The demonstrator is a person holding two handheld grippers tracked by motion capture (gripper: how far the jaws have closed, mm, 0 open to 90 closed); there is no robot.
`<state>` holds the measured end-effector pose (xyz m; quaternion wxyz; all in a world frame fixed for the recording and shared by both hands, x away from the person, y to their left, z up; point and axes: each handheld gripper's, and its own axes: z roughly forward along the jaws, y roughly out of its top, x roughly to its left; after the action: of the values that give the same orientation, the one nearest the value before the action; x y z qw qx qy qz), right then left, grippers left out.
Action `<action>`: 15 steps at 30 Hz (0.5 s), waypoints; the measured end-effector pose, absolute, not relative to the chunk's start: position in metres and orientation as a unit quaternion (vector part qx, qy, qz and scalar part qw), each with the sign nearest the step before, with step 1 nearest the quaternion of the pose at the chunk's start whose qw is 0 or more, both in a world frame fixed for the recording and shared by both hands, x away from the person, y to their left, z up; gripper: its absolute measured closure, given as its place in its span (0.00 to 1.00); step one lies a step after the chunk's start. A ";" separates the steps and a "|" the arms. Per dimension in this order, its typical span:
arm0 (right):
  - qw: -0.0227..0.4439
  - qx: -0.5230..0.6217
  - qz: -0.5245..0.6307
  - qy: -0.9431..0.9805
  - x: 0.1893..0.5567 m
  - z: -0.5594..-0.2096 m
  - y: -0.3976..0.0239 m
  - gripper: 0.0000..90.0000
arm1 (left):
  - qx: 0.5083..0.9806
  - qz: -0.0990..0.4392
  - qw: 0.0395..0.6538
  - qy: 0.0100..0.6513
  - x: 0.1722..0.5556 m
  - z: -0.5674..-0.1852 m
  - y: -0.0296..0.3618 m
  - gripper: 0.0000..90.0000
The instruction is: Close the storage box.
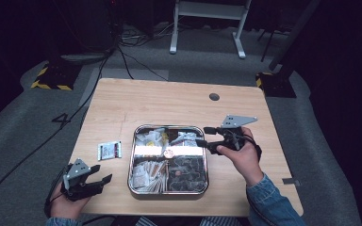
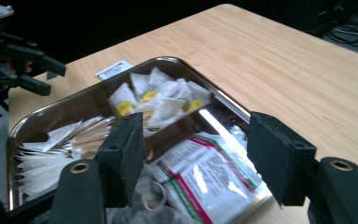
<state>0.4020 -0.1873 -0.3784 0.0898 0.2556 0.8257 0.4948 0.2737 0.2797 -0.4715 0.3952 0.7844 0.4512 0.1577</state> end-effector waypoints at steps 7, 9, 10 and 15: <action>0.110 0.285 0.488 0.818 0.409 -0.376 -0.224 0.42 | 0.778 0.161 0.400 0.457 0.276 -0.470 0.284 0.43; 0.111 0.286 0.486 0.819 0.409 -0.376 -0.228 0.42 | 0.778 0.163 0.400 0.457 0.276 -0.470 0.284 0.43; 0.113 0.285 0.484 0.819 0.409 -0.376 -0.232 0.42 | 0.778 0.163 0.400 0.457 0.277 -0.470 0.284 0.43; 0.123 0.284 0.473 0.825 0.409 -0.379 -0.246 0.44 | 0.780 0.162 0.398 0.456 0.280 -0.470 0.282 0.43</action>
<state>0.4090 -0.2465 -0.3793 0.1229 0.2839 0.8250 0.4729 0.2797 0.2822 -0.4698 0.3977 0.7799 0.4555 0.1617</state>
